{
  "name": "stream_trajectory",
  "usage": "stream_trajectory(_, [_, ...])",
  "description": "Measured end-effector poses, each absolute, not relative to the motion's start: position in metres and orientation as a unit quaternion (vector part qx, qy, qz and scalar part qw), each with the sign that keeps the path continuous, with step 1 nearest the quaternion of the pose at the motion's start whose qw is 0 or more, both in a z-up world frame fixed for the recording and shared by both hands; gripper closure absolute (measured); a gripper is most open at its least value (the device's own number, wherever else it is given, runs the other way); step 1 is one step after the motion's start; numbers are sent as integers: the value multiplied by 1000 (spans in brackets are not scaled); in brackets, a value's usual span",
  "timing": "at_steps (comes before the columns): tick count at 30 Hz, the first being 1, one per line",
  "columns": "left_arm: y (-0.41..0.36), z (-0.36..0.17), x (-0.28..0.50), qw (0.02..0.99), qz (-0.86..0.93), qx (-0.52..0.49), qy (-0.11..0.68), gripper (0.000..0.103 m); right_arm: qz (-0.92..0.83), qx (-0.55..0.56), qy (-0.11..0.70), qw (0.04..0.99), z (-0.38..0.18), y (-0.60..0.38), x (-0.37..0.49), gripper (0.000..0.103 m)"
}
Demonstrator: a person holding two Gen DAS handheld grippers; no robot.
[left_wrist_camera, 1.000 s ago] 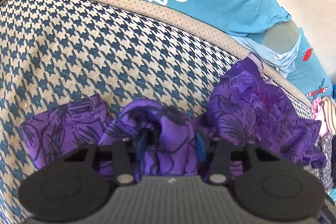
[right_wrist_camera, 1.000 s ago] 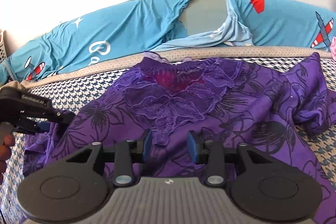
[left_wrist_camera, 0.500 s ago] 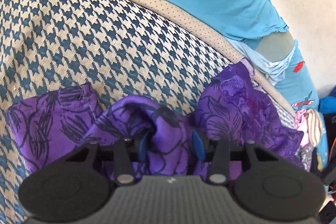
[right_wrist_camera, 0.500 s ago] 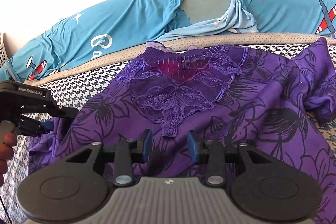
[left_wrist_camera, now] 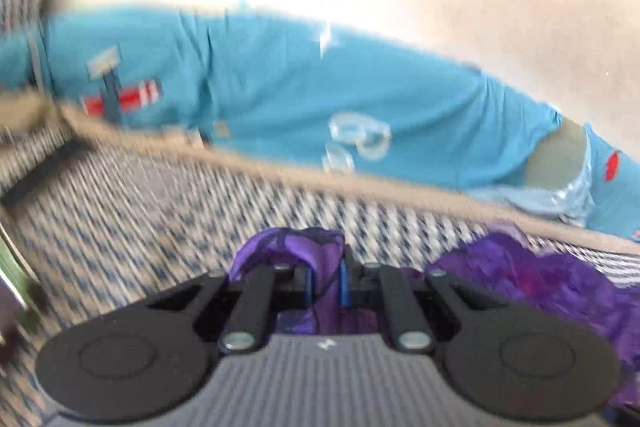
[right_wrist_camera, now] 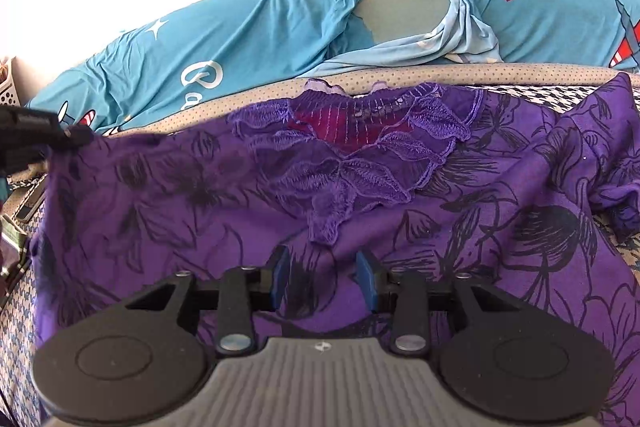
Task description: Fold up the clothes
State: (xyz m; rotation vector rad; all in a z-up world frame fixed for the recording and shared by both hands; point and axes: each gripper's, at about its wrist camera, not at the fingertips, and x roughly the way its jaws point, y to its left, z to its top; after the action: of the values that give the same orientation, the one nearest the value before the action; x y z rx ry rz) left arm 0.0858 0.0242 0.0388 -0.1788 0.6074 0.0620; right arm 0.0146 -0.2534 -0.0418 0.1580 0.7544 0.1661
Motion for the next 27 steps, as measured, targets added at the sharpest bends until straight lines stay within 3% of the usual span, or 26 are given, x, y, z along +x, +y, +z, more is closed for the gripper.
stream_trajectory(2, [21, 42, 80, 957, 55, -59, 280, 92, 81, 76, 370, 922, -43, -253, 15, 67])
stream_trajectory(5, [8, 29, 87, 944, 83, 5, 321, 84, 79, 69, 376, 921, -46, -252, 15, 67])
stream_trajectory(8, [31, 0, 93, 910, 107, -63, 396, 79, 80, 70, 379, 919, -47, -253, 15, 67])
stream_trajectory(10, [51, -11, 90, 896, 146, -102, 406, 74, 82, 71, 380, 919, -47, -254, 15, 67])
stream_trajectory(12, [61, -10, 84, 900, 186, -95, 382, 48, 83, 71, 380, 919, -46, -255, 15, 67])
stream_trajectory(14, [63, -4, 80, 908, 199, -87, 358, 39, 77, 67, 373, 922, -43, -258, 14, 67])
stream_trajectory(19, [51, 19, 68, 936, 205, -51, 280, 33, 48, 90, 357, 929, -31, -282, 13, 67])
stream_trajectory(21, [40, 28, 64, 948, 187, -33, 256, 14, 31, 96, 351, 931, -27, -294, 13, 67])
stream_trajectory(22, [34, 32, 62, 953, 177, -24, 243, 11, 22, 99, 349, 932, -26, -302, 12, 67])
stream_trajectory(27, [5, 18, 66, 950, 81, -17, 302, 10, -29, 140, 348, 927, -23, -350, 8, 67])
